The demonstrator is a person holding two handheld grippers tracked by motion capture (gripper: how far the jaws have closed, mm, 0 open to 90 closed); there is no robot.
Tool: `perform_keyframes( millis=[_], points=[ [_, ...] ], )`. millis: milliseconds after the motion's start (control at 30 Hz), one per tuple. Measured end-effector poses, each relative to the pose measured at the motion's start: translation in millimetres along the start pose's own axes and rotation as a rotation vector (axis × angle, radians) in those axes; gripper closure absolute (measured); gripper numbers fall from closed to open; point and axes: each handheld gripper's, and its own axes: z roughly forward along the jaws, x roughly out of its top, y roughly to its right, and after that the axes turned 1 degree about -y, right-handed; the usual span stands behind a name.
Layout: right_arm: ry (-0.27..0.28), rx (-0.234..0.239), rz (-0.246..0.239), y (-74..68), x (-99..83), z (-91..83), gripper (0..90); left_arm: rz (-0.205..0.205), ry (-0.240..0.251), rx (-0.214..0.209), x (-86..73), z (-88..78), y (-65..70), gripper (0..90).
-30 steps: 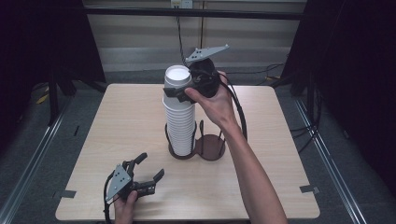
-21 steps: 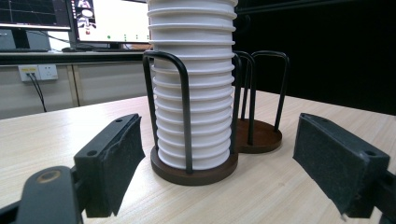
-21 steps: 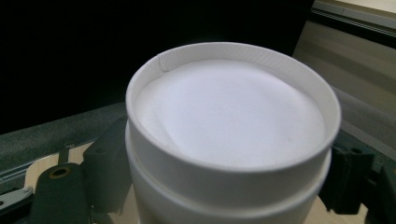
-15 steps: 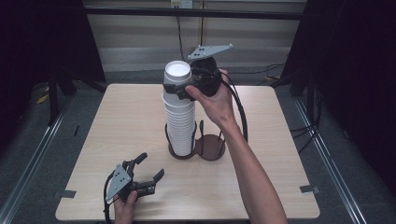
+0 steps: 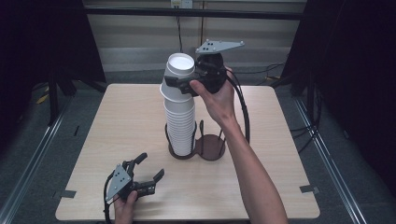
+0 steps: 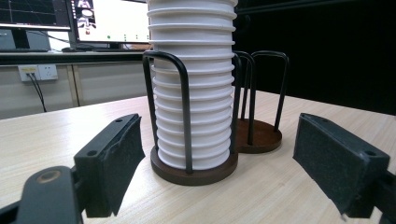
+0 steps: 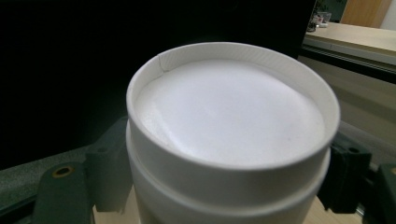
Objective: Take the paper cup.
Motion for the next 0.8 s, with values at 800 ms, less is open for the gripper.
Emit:
perform_keyframes(
  millis=[800],
  points=[
    [0.128, 0.011, 0.036, -1.3, 6.2, -17.0, 21.0, 0.002, -0.001, -0.001, 0.1, 0.0, -0.2, 15.6]
  ],
)
